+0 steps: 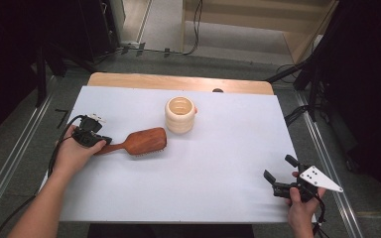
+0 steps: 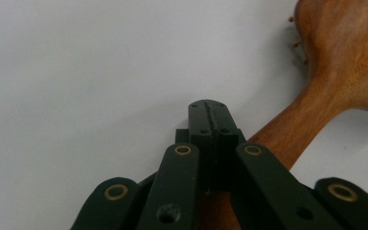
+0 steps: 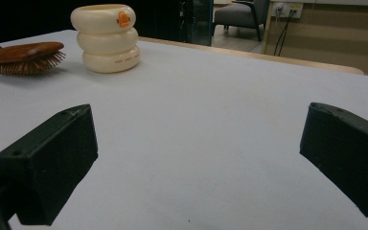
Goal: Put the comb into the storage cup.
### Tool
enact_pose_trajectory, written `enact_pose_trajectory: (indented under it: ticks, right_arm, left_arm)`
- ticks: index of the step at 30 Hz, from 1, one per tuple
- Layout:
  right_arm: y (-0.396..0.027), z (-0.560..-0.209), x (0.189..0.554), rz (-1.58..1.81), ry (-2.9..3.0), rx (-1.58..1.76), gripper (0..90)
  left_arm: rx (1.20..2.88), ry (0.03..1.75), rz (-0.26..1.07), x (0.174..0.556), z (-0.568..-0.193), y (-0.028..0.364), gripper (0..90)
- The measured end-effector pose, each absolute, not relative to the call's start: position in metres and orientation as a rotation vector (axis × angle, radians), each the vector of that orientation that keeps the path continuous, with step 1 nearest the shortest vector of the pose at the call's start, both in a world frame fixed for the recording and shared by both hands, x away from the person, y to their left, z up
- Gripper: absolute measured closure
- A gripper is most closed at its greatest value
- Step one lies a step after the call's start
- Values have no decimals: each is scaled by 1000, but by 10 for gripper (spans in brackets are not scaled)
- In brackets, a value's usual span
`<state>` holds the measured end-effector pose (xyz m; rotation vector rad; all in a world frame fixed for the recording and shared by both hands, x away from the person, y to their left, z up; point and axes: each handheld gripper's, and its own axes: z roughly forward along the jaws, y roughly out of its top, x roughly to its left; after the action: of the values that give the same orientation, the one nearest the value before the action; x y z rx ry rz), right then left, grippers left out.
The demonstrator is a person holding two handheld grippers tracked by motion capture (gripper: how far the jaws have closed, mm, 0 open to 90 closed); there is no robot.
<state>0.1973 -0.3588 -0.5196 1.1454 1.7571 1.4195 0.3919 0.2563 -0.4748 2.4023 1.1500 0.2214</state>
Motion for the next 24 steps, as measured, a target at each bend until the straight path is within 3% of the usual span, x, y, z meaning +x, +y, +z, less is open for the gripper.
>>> enact_pose_trajectory:
  ticks: [24]
  right_arm:
    - [-355,-520,199,1362,1772,1149,0]
  left_arm:
    - [2422,1060,167,356,-474,251,899]
